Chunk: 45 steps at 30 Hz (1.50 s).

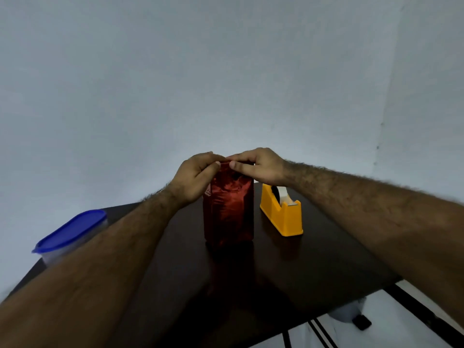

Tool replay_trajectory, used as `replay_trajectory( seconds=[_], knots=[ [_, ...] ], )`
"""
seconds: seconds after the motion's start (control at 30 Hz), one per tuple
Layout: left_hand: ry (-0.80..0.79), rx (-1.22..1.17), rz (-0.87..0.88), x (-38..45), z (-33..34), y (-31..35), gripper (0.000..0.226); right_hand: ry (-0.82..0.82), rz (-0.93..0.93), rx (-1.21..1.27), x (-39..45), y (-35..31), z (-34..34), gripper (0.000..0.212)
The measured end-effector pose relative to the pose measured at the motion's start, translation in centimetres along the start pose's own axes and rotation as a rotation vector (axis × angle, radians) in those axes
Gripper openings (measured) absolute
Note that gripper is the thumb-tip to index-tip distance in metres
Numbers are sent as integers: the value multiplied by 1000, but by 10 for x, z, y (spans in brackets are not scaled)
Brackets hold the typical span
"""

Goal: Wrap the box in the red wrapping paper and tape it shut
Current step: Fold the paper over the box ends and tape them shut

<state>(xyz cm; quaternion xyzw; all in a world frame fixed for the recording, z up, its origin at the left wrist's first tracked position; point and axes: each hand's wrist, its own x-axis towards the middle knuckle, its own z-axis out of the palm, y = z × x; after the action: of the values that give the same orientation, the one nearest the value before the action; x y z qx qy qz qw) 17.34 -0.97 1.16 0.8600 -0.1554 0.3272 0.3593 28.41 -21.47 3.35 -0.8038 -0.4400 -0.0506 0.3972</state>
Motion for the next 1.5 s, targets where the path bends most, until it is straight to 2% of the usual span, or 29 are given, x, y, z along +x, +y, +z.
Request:
replay_trajectory(
  seconds=[0.07,0.13,0.2,0.3,0.4,0.5,0.57,0.67,0.8,0.93,1.03,1.13,1.23,1.4,1.5],
  knots=[
    [57,7,-49,-4,2,-9,30,5,-50,-88,2,0,2,33],
    [105,-23,-150,-9,5,-18,48,36,-73,-150,7,-3,4,35],
    [128,-133,-245,-11,10,-27,54,53,-71,-189,12,-8,9,34],
    [194,-168,-296,-11,12,-34,50,72,-57,-361,23,-15,23,37],
    [270,-161,-340,-5,12,-41,43,195,10,-559,34,-22,35,38],
    [319,-173,-458,-4,15,-52,39,240,114,-546,33,-23,50,41],
    [350,-196,-521,-8,20,-61,36,150,131,-495,27,-20,64,53],
    [363,-228,-674,-15,28,-70,32,-53,185,-589,13,-11,86,77],
    [345,-283,-886,-20,41,-71,34,-214,256,-647,1,1,101,80],
    [320,-208,-929,-25,51,-73,32,-333,310,-663,1,9,107,77],
    [248,-172,-970,-29,54,-69,44,-406,340,-687,2,16,113,77],
    [157,-55,-851,-28,54,-66,35,-332,332,-633,7,24,114,67],
    [108,-45,-813,-28,52,-59,24,-197,331,-454,13,31,113,59],
    [-16,99,-823,-33,51,-56,50,-234,273,-381,21,33,111,47],
    [-24,147,-803,-34,55,-57,58,-241,309,-384,35,32,109,52]
  ],
)
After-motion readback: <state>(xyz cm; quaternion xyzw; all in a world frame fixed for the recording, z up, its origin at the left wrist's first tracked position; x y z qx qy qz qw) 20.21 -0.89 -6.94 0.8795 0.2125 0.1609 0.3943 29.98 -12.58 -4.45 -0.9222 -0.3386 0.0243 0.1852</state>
